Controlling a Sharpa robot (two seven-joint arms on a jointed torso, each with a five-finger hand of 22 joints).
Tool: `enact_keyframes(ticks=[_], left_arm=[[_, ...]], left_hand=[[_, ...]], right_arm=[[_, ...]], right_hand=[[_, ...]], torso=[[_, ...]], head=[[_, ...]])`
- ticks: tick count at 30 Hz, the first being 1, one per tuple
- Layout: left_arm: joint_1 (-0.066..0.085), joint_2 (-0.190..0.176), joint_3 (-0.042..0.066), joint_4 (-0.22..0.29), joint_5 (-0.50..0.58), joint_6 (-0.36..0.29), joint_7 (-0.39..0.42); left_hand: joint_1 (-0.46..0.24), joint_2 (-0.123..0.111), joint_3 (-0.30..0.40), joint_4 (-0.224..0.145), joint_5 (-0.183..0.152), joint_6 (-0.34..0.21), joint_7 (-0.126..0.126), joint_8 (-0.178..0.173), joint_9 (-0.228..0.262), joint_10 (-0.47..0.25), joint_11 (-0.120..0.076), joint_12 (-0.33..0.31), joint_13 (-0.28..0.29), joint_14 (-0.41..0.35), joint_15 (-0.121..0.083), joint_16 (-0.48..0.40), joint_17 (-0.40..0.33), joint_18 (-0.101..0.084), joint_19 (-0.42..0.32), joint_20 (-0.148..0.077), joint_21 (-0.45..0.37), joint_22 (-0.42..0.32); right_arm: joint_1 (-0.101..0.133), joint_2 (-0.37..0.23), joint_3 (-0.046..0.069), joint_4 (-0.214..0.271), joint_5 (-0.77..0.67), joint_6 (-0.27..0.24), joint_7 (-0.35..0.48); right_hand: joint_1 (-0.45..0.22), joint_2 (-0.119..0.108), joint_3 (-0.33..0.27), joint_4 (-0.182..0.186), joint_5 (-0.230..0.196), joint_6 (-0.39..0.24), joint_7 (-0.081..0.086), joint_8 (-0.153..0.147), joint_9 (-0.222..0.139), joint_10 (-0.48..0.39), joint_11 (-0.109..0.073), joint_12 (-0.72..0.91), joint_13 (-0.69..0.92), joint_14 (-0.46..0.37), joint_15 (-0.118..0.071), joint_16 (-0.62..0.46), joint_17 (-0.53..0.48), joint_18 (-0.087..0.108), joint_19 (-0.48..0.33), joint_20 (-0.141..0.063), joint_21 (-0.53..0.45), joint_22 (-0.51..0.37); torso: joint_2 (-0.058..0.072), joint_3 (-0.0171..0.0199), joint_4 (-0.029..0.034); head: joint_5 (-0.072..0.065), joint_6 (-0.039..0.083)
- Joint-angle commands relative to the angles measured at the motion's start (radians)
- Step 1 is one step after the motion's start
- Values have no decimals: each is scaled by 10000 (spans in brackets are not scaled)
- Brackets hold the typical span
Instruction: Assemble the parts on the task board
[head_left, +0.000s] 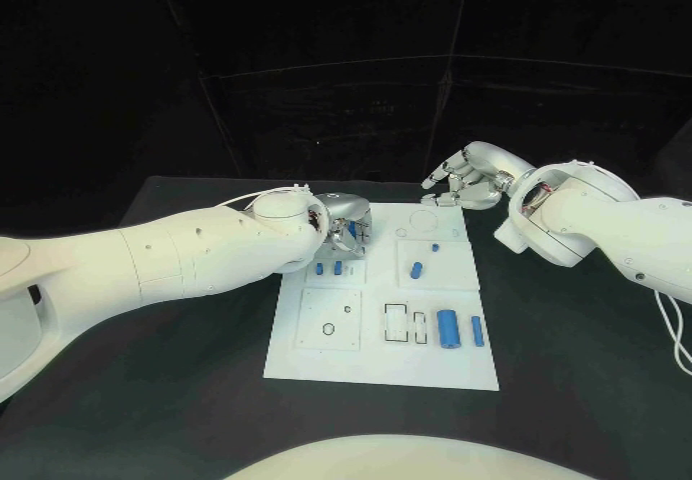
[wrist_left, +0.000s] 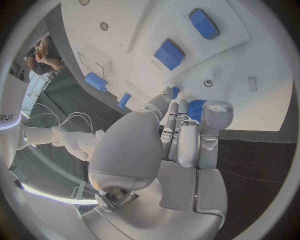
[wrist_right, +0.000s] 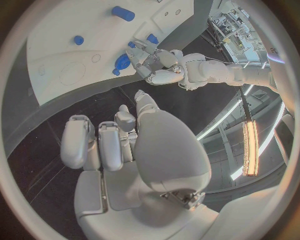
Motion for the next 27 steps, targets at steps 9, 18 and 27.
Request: enact_keyframes(ticks=[9, 18, 27], left_arm=[[-21, 152, 1, -169, -224, 366, -154], [-64, 207, -3, -232, -224, 459, -99], [-95, 233, -8, -290, -224, 421, -81]], left_hand=[[-2, -32, 360, -33, -19, 248, 12, -120, -124, 307, -30, -246, -222, 180, -88, 39, -122, -167, 116, -17, 195, 169], [-102, -77, 582, -34, -19, 379, -9, -173, -199, 512, -57, -384, -350, 187, -111, 30, -202, -186, 162, -34, 308, 284], [-26, 157, 1156, -115, -24, 849, -72, -98, -221, 1135, -211, -479, -440, 211, -234, 54, -251, -239, 270, -138, 622, 599]], right_arm=[[17, 42, 6, -3, -23, 64, 123], [17, 60, 6, -8, -23, 75, 130], [17, 78, 6, -15, -23, 79, 139]], right_hand=[[49, 79, -20, 12, 134, -65, 9, 48, -5, -50, -27, -49, -12, 462, -66, -45, 4, 72, -53, -30, -67, -13], [59, 89, -20, 17, 173, -67, 9, 56, -5, -53, -27, -50, -14, 464, -66, -43, 10, 71, -51, -30, -67, -12], [64, 91, -20, 18, 190, -67, 9, 60, -5, -48, -27, -41, -6, 465, -67, -40, 16, 72, -53, -31, -70, -15]], torso=[[2, 8, -5], [-2, 7, 11], [-3, 9, 6]], head=[[-30, -9], [-40, -30], [-54, -29]])
